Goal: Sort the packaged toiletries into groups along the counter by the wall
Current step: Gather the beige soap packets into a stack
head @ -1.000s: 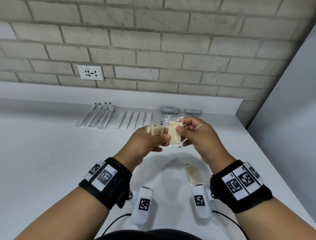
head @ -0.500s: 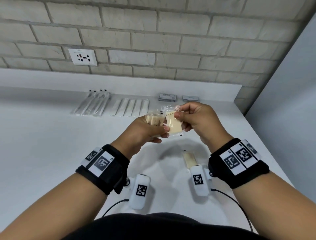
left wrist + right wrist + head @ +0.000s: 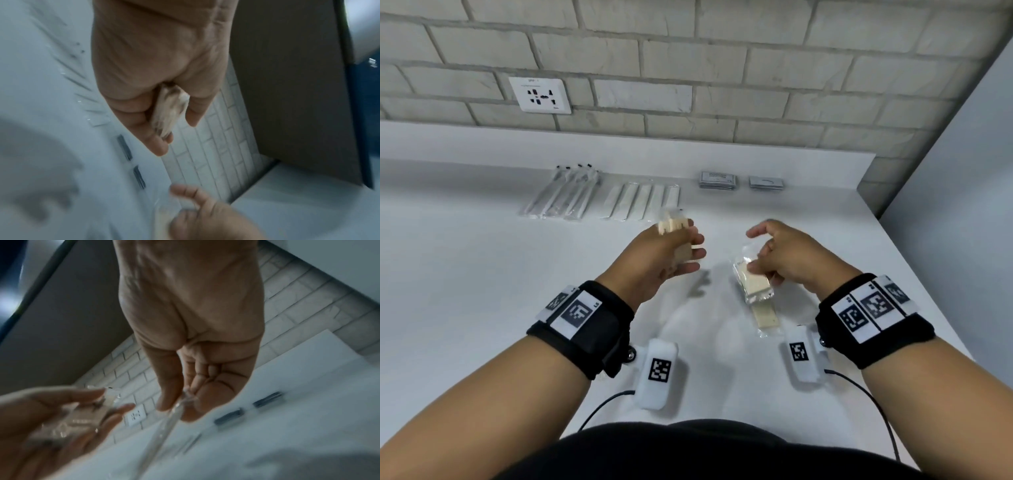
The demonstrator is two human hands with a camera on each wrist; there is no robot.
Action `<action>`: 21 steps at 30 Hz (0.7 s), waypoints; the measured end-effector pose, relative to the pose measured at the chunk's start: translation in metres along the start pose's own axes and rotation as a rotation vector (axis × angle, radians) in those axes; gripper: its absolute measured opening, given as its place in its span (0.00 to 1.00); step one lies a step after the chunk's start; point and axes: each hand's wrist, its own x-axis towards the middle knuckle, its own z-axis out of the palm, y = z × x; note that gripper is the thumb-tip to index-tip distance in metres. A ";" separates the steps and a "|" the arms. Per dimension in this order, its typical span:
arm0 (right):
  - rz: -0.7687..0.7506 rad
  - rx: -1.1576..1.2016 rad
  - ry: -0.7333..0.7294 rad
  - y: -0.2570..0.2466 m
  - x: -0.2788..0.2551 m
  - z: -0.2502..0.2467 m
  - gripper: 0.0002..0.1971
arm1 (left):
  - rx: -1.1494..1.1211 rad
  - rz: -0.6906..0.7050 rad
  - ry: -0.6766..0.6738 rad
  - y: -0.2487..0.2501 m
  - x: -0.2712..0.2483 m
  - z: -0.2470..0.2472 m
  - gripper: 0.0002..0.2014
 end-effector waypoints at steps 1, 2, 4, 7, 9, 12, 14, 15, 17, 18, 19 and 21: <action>0.069 -0.087 -0.033 0.008 0.002 0.002 0.23 | -0.080 -0.025 0.014 0.000 0.001 -0.003 0.14; 0.134 -0.177 -0.066 0.016 0.003 0.006 0.21 | -0.145 -0.044 0.007 -0.001 0.002 -0.006 0.15; 0.206 -0.497 -0.123 0.026 0.004 0.014 0.20 | -0.215 -0.058 -0.047 -0.001 0.002 -0.009 0.15; 0.174 -0.928 -0.123 0.023 0.005 0.016 0.25 | -0.208 -0.034 -0.069 0.000 0.004 -0.010 0.14; 0.111 -0.819 -0.053 0.005 0.006 0.007 0.24 | -0.206 -0.023 -0.036 0.002 0.006 -0.009 0.12; -0.039 -0.137 0.016 -0.033 0.004 0.001 0.11 | -0.165 -0.003 -0.015 0.005 0.009 -0.007 0.09; -0.138 0.128 0.003 -0.055 0.003 0.006 0.06 | -0.109 0.014 -0.039 0.007 0.010 -0.006 0.11; -0.175 0.186 0.000 -0.062 0.003 0.010 0.05 | -0.082 0.021 -0.052 0.008 0.010 -0.004 0.12; -0.210 0.227 0.038 -0.068 0.006 0.017 0.05 | -0.069 0.033 -0.059 0.011 0.010 -0.003 0.10; -0.210 0.244 0.063 -0.068 0.008 0.018 0.05 | -0.087 0.032 -0.048 0.013 0.010 -0.003 0.09; -0.207 0.264 0.077 -0.067 0.010 0.019 0.06 | -0.098 0.036 -0.038 0.014 0.010 -0.005 0.09; -0.202 0.287 0.084 -0.063 0.012 0.020 0.06 | -0.080 0.052 -0.029 0.014 0.011 -0.009 0.08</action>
